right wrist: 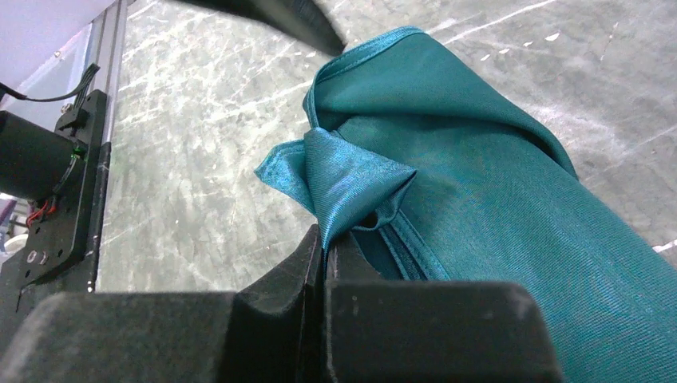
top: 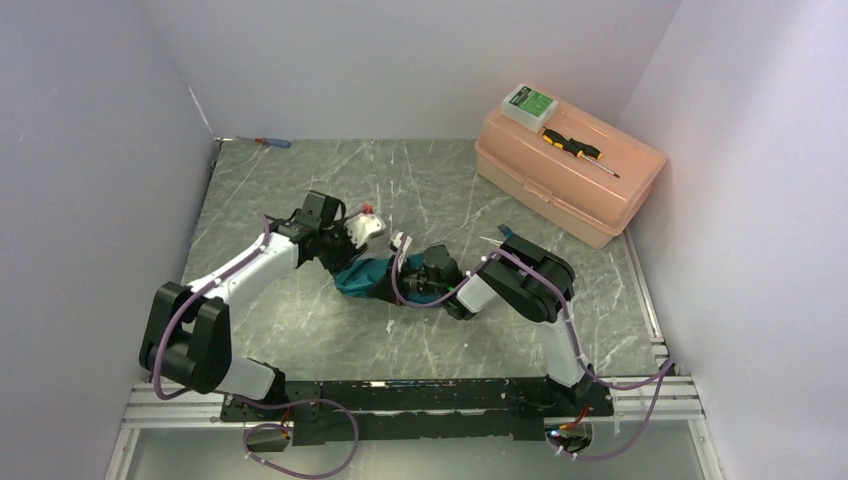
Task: Fold the napkin into a case and place the utensils inside
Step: Pass from the left arm to the right, then grasp the top corner of the smaller rectangle folded napkin from the folded napkin.
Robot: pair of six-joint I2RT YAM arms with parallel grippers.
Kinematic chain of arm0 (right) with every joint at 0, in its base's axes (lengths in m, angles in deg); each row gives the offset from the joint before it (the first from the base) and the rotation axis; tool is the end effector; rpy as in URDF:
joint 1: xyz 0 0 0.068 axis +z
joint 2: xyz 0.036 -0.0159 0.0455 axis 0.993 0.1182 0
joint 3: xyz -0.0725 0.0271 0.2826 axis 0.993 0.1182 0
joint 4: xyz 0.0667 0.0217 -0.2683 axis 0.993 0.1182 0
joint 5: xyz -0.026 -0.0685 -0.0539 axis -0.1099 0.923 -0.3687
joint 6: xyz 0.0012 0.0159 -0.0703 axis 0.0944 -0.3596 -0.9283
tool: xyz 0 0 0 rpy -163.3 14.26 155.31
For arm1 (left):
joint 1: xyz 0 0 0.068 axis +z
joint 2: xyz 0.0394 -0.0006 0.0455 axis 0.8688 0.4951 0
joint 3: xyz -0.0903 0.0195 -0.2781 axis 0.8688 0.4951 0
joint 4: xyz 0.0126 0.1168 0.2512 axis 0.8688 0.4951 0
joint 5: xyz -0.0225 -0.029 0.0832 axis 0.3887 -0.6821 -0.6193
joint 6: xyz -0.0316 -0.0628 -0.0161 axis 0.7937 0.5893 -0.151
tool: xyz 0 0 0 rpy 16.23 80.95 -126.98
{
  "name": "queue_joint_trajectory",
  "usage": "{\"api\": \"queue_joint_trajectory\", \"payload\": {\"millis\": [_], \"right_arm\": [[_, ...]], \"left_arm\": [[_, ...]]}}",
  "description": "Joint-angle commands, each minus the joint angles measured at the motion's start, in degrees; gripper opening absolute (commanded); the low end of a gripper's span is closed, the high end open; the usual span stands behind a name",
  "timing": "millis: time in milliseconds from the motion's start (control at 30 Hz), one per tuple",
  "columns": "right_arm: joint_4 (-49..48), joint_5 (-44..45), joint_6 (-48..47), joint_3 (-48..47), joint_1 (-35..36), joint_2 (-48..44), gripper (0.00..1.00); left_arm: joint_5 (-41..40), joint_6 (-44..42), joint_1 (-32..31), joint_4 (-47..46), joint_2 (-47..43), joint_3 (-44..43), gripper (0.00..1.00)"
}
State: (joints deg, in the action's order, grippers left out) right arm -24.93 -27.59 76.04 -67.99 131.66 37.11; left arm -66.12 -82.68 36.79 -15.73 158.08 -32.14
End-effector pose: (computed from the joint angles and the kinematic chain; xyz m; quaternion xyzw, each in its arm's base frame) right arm 0.2497 0.3274 0.0958 -0.3435 0.6897 0.5098 0.3827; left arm 0.2714 -0.1326 0.2115 0.4869 0.8237 -0.0821 0.2787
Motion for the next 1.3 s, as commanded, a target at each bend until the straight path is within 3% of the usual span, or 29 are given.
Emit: {"api": "queue_joint_trajectory", "payload": {"millis": [0, 233, 567, 733, 933, 1267], "right_arm": [[0.2, -0.8, 1.1, -1.8, -0.3, -0.7, 0.0], [-0.4, -0.9, 4.8, -2.1, -0.3, -0.6, 0.0], [-0.7, -2.2, 9.8, -4.3, -0.3, 0.7, 0.0], [2.0, -3.8, 9.8, -5.6, -0.4, 0.9, 0.0], [6.0, -5.1, 10.6, -7.4, -0.8, 1.5, 0.0], [4.7, -5.8, 19.4, -8.3, -2.6, 4.0, 0.0]], "left_arm": [[2.9, 5.6, 1.4, -2.1, 2.3, -2.8, 0.4], [5.9, 6.2, 1.3, -0.1, 4.6, -1.6, 0.44], [0.2, 5.5, 1.2, -3.9, 9.7, -1.9, 0.42], [0.3, 5.3, 1.0, -2.9, 11.1, -3.2, 0.3], [-1.8, 6.3, 0.8, -4.2, 10.8, -3.0, 0.04], [-0.7, 11.0, 0.8, -1.7, 9.1, -7.0, 0.03]]}}
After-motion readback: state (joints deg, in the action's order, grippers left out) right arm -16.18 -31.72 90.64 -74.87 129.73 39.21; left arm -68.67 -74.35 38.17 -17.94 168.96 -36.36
